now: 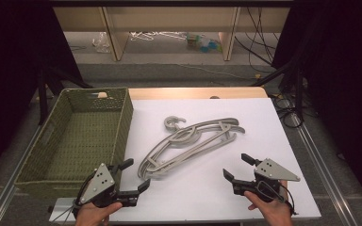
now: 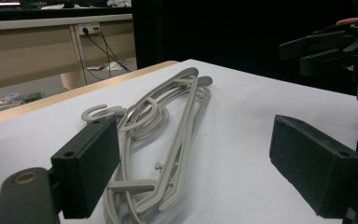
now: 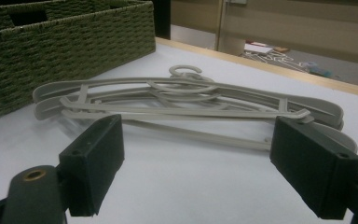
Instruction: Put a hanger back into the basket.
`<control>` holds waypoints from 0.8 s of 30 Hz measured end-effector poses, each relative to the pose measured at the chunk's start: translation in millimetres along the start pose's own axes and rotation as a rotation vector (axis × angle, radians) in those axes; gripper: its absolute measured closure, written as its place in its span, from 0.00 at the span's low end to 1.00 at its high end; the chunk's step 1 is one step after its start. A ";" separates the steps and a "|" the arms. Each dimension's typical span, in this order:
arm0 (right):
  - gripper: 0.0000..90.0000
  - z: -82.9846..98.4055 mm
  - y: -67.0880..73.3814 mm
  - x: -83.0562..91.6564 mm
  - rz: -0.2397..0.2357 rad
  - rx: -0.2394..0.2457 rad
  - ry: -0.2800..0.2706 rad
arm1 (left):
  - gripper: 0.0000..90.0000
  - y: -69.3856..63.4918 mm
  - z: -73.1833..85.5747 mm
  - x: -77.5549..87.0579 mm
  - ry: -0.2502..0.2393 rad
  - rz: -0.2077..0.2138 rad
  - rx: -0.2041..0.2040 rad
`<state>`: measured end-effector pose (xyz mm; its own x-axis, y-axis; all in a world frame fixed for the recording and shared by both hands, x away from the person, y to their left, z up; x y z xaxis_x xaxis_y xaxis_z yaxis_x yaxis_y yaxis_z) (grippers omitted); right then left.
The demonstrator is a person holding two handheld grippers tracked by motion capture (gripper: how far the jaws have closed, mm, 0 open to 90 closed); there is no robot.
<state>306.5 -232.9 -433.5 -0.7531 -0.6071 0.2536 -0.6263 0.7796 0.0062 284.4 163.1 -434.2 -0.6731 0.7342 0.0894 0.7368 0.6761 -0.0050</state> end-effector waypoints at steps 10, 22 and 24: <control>0.21 1.3 -1.5 -1.2 -0.002 -0.012 -0.007 | 0.17 -0.4 -1.2 -5.2 0.014 0.013 0.033; 0.21 2.3 -3.2 -2.7 -0.007 -0.018 0.004 | 0.18 -5.7 -28.5 -34.6 0.103 0.023 -0.019; 0.21 2.0 -2.4 -2.1 -0.006 -0.020 0.013 | 0.18 -3.2 -39.6 -45.2 0.148 0.022 -0.027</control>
<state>309.1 -233.8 -436.0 -0.7463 -0.6100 0.2664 -0.6267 0.7787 0.0275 315.0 125.3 -398.7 -0.6415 0.7299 0.2359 0.7539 0.6567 0.0182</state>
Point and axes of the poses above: each handheld gripper's, and its own axes: x roughly backward along the jaws, z roughly out of its underside, y roughly to its left, the point moved 2 cm from there along -x, roughly forward along the jaws, and after that the axes turned 5 degrees about -y, right-handed, at the moved point
